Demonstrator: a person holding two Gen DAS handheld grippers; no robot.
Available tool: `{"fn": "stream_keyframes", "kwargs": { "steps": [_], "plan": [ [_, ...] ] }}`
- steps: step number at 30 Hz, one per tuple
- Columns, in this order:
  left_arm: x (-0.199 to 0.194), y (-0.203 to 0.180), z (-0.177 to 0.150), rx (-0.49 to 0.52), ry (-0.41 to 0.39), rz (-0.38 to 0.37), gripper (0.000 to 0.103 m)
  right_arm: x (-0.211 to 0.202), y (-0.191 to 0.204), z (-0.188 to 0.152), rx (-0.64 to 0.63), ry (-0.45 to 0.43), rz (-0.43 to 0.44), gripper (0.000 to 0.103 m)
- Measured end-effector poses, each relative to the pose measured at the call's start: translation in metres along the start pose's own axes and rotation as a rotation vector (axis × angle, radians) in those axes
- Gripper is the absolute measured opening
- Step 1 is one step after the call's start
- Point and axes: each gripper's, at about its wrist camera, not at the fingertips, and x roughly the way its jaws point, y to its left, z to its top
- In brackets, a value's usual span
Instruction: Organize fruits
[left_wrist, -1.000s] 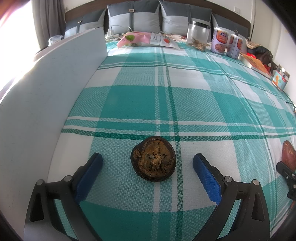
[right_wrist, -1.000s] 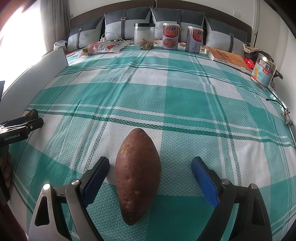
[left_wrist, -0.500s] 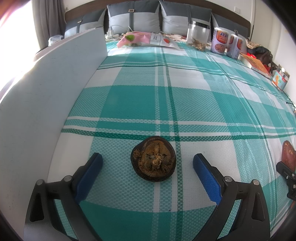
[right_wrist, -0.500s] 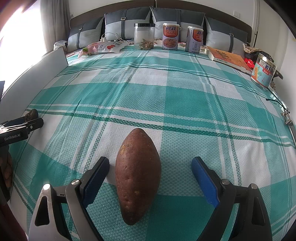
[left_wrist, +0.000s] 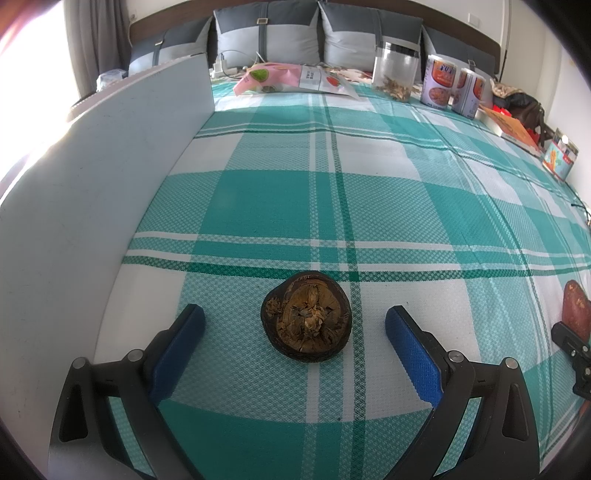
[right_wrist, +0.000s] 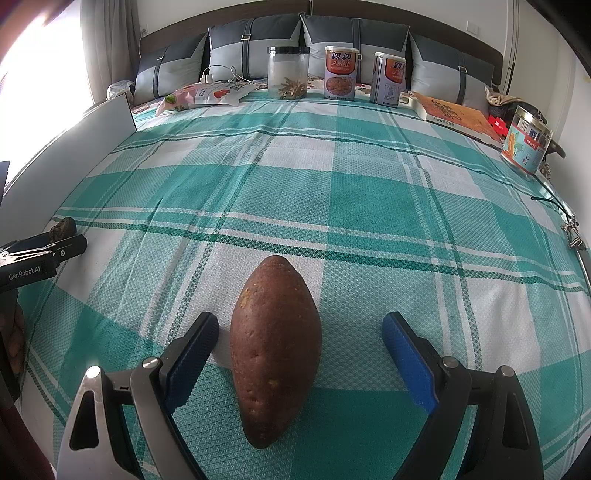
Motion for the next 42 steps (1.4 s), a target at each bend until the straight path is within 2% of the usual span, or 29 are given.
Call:
{"fn": "stream_keyframes", "kwargs": {
  "steps": [6, 8, 10, 13, 14, 18, 19, 20, 21, 22, 23, 25, 26, 27, 28, 30, 31, 32, 33, 34, 36, 37, 40, 42],
  "plan": [
    [0.0, 0.0, 0.0, -0.001, 0.0, -0.002, 0.099, 0.0, 0.0, 0.0, 0.0, 0.0, 0.0, 0.09],
    [-0.001, 0.002, 0.0, -0.011, 0.001, -0.024, 0.1, 0.0, 0.0, 0.0, 0.0, 0.0, 0.0, 0.09],
    [-0.004, 0.01, 0.002, -0.007, 0.02, -0.103, 0.1, 0.0, 0.0, 0.0, 0.001, 0.0, 0.001, 0.09],
    [-0.014, 0.032, -0.002, -0.052, 0.038, -0.286, 0.098, 0.0, 0.0, 0.0, 0.001, 0.0, 0.002, 0.09],
    [-0.016, 0.034, -0.003, -0.053, 0.049, -0.295, 0.098, 0.0, 0.001, 0.0, 0.001, 0.0, 0.001, 0.09],
    [-0.015, 0.015, 0.0, 0.067, 0.051, -0.165, 0.097, 0.0, 0.001, 0.0, 0.002, 0.001, 0.004, 0.092],
    [-0.013, 0.01, 0.002, 0.085, 0.047, -0.139, 0.091, 0.001, 0.0, 0.0, 0.003, 0.005, 0.031, 0.1],
    [-0.01, 0.007, 0.003, 0.092, 0.049, -0.125, 0.081, 0.001, -0.001, 0.0, 0.001, 0.011, 0.074, 0.103],
    [-0.008, 0.004, 0.005, 0.095, 0.052, -0.092, 0.063, -0.001, -0.002, 0.001, 0.003, 0.006, 0.097, 0.103],
    [-0.008, 0.004, 0.007, 0.093, 0.042, -0.089, 0.043, -0.003, -0.01, 0.001, 0.028, 0.006, 0.157, 0.103],
    [-0.008, 0.005, 0.01, 0.085, 0.047, -0.099, 0.044, -0.007, -0.021, 0.002, 0.067, 0.016, 0.239, 0.103],
    [-0.011, 0.006, 0.009, 0.07, 0.049, -0.095, 0.044, -0.012, -0.039, 0.005, 0.139, 0.053, 0.324, 0.102],
    [-0.013, 0.009, 0.008, 0.059, 0.043, -0.099, 0.044, -0.012, -0.045, 0.009, 0.163, 0.083, 0.329, 0.101],
    [-0.017, 0.012, 0.007, 0.037, 0.04, -0.11, 0.044, -0.014, -0.048, 0.014, 0.168, 0.107, 0.311, 0.094],
    [-0.022, 0.016, 0.005, 0.003, 0.041, -0.129, 0.044, -0.015, -0.048, 0.02, 0.154, 0.13, 0.301, 0.089],
    [-0.036, 0.026, 0.001, -0.075, 0.046, -0.175, 0.044, -0.011, -0.039, 0.032, 0.107, 0.188, 0.299, 0.087],
    [-0.045, 0.03, -0.001, -0.104, 0.045, -0.198, 0.044, -0.004, -0.03, 0.037, 0.07, 0.248, 0.291, 0.082],
    [-0.053, 0.032, -0.003, -0.12, 0.043, -0.214, 0.044, 0.003, -0.021, 0.04, 0.044, 0.303, 0.28, 0.074],
    [-0.063, 0.034, -0.005, -0.132, 0.037, -0.234, 0.044, 0.007, -0.019, 0.041, 0.033, 0.329, 0.274, 0.054],
    [-0.075, 0.037, -0.007, -0.135, 0.03, -0.248, 0.044, 0.012, -0.01, 0.041, -0.003, 0.366, 0.238, 0.042],
    [-0.102, 0.047, -0.008, -0.15, 0.014, -0.278, 0.044, 0.01, 0.003, 0.045, -0.07, 0.377, 0.19, 0.04],
    [-0.117, 0.056, -0.008, -0.169, 0.002, -0.297, 0.044, 0.01, 0.008, 0.046, -0.06, 0.389, 0.212, 0.04],
    [-0.16, 0.091, 0.001, -0.237, -0.049, -0.337, 0.044, 0.003, 0.021, 0.061, 0.021, 0.369, 0.321, 0.04],
    [-0.188, 0.127, 0.014, -0.282, -0.109, -0.319, 0.044, -0.008, 0.04, 0.08, 0.051, 0.329, 0.413, 0.04]
  ]
}}
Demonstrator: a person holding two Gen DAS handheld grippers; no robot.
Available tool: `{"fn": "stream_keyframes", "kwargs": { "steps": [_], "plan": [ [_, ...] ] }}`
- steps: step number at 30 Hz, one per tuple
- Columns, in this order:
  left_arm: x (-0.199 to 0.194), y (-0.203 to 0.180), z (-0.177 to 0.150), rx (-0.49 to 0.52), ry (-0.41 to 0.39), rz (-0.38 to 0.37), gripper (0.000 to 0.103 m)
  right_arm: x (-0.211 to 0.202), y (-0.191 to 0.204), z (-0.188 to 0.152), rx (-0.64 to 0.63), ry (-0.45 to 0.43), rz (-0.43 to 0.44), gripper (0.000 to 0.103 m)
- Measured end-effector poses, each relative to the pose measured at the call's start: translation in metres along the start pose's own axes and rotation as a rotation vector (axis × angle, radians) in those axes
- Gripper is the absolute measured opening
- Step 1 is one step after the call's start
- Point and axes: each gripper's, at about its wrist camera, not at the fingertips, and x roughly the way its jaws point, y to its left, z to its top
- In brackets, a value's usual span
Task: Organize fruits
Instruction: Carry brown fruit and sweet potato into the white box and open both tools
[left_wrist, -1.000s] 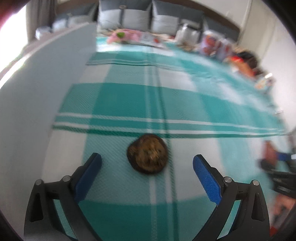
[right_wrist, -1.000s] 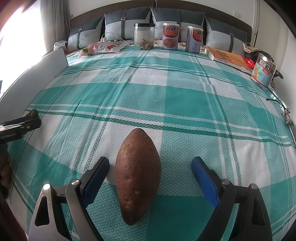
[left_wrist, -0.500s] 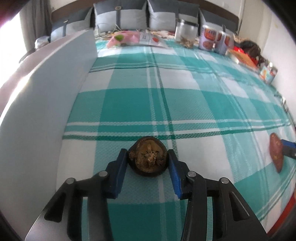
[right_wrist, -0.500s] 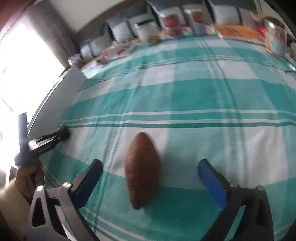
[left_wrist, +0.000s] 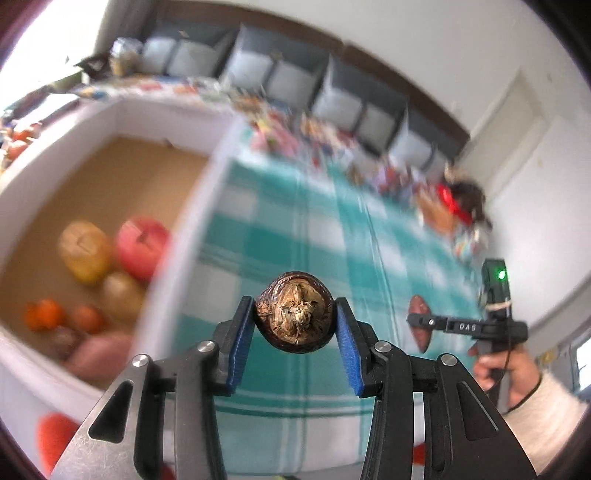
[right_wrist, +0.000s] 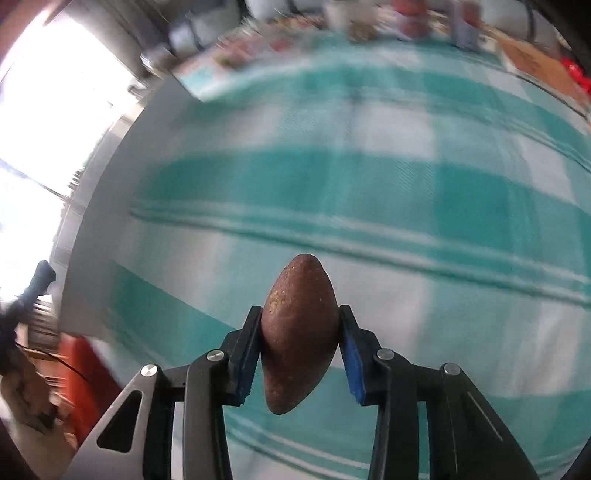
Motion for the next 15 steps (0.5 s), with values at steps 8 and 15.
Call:
{"fn": "stream_keyframes", "kwargs": {
  "steps": [8, 15],
  "plan": [
    [-0.027, 0.14, 0.072, -0.188, -0.04, 0.298, 0.044, -0.013, 0.211, 0.084, -0.276, -0.168, 0.263, 0.04],
    [0.025, 0.234, 0.068, -0.36, 0.172, 0.442, 0.045, 0.072, 0.345, 0.134, -0.437, -0.091, 0.238, 0.04]
  ]
}}
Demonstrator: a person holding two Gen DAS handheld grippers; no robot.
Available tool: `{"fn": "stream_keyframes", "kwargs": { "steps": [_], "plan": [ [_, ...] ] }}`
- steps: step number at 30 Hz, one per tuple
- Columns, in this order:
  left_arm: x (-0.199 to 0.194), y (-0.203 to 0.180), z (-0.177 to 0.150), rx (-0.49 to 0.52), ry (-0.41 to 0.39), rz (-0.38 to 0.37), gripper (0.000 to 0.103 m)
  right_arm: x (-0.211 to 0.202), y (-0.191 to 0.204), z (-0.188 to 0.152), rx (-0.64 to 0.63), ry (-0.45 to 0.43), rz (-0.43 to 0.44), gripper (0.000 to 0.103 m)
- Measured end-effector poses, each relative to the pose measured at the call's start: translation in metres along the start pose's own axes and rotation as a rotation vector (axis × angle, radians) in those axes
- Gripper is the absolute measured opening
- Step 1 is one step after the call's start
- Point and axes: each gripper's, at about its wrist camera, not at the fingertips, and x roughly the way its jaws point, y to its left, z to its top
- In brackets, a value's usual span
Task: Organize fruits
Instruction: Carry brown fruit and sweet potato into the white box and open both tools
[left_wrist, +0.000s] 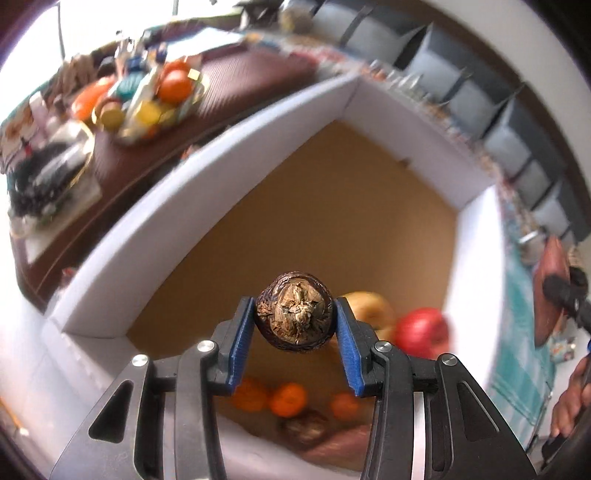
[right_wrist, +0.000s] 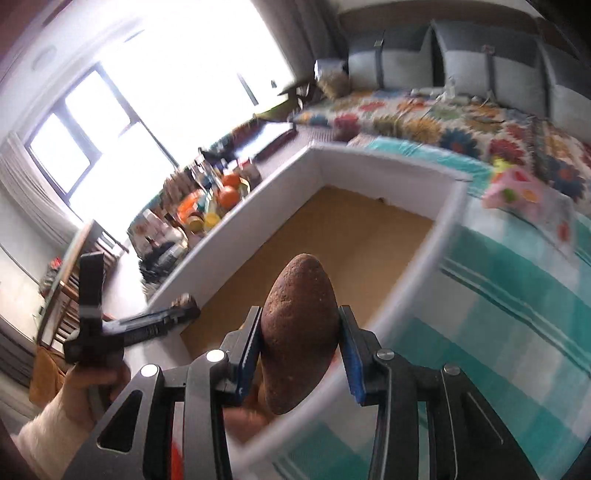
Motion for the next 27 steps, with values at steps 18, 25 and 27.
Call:
{"fn": "stream_keyframes", "kwargs": {
  "steps": [18, 25, 27],
  "plan": [
    [-0.03, -0.016, -0.029, 0.15, -0.155, 0.092, 0.08, 0.114, 0.008, 0.012, -0.014, 0.174, -0.132, 0.071],
    [-0.091, -0.048, -0.066, 0.197, -0.332, 0.062, 0.092, 0.019, 0.029, -0.014, -0.06, 0.05, -0.147, 0.103],
    [-0.104, -0.053, -0.075, 0.177, -0.367, 0.104, 0.093, -0.001, 0.038, -0.026, -0.103, 0.037, -0.185, 0.103]
  ]
}}
